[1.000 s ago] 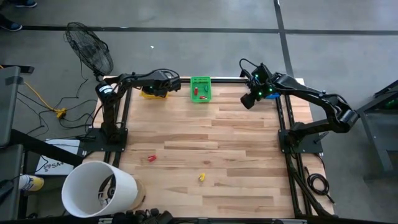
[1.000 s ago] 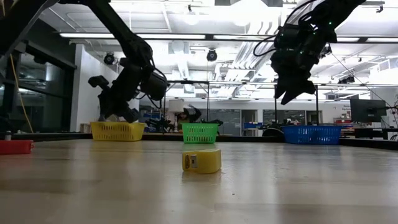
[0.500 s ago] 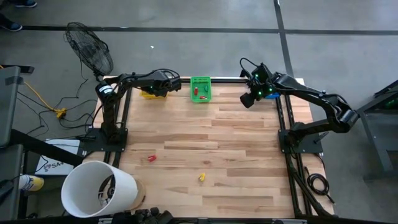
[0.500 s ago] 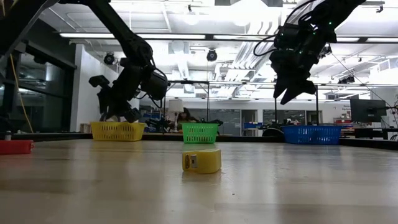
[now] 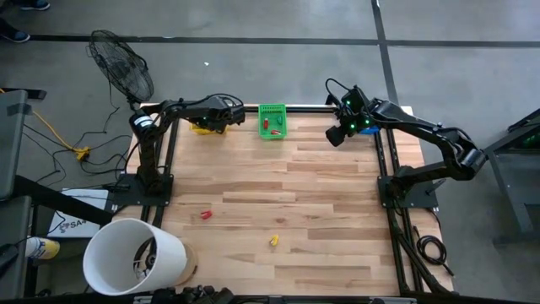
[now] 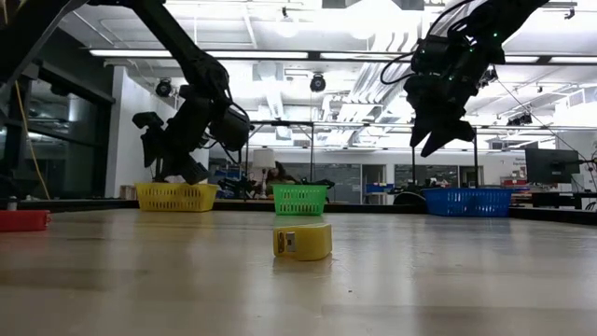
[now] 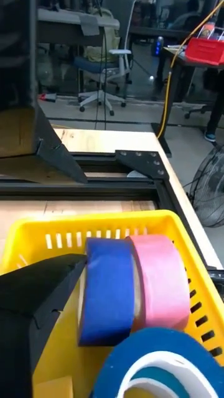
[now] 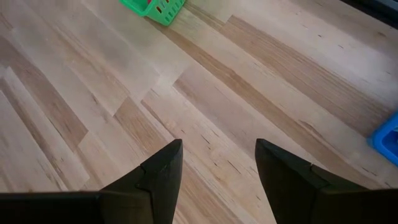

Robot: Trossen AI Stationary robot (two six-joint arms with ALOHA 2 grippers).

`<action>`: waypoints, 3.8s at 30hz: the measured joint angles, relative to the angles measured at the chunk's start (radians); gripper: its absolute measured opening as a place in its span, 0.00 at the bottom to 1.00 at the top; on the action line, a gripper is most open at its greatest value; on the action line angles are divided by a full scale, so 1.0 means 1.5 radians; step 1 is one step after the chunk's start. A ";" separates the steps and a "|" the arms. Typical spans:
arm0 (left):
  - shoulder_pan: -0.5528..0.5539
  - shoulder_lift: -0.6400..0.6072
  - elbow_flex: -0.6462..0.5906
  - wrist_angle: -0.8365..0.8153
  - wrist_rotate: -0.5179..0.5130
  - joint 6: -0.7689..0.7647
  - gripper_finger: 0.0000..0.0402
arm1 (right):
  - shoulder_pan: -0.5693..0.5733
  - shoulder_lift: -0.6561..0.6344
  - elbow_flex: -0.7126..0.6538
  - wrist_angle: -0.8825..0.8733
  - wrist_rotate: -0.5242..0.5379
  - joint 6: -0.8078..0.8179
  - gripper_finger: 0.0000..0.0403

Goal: Pick and place Stapler, Stapler remover, tape
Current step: Put the blue tape into the yellow basket, then put the red stapler into the green basket

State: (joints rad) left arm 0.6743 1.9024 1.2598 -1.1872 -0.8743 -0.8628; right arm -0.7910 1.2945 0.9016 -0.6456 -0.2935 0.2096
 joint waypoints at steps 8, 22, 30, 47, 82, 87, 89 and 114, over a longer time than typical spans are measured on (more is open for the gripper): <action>-0.001 -0.008 0.025 -0.010 0.018 0.001 0.47 | 0.000 0.000 0.000 0.000 0.000 0.000 0.48; -0.035 -0.025 0.118 -0.035 0.078 0.090 0.46 | 0.000 0.000 0.000 0.000 -0.001 -0.011 0.48; -0.084 -0.077 0.152 -0.041 0.125 0.184 0.46 | 0.000 0.000 0.000 0.000 -0.001 -0.027 0.48; -0.264 -0.158 0.083 -0.098 0.385 0.291 0.46 | 0.000 0.000 0.000 0.000 -0.001 -0.092 0.48; -0.827 -0.206 -0.151 0.098 0.557 -0.149 0.46 | 0.000 0.000 0.000 -0.006 -0.112 -0.246 0.48; -0.845 -0.206 -0.187 0.116 0.544 -0.200 0.46 | 0.006 0.000 0.000 -0.008 -0.263 -0.333 0.48; -0.844 -0.206 -0.198 0.135 0.543 -0.203 0.46 | 0.017 0.000 0.000 -0.015 -0.322 -0.370 0.48; -0.843 -0.208 -0.290 0.283 0.533 -0.212 0.46 | 0.096 -0.152 0.000 -0.029 -0.284 -0.403 0.48</action>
State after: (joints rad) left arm -0.5895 1.5902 0.8242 -0.7620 -0.0741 -1.1801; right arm -0.6476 1.0660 0.9016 -0.6897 -0.7191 -0.3943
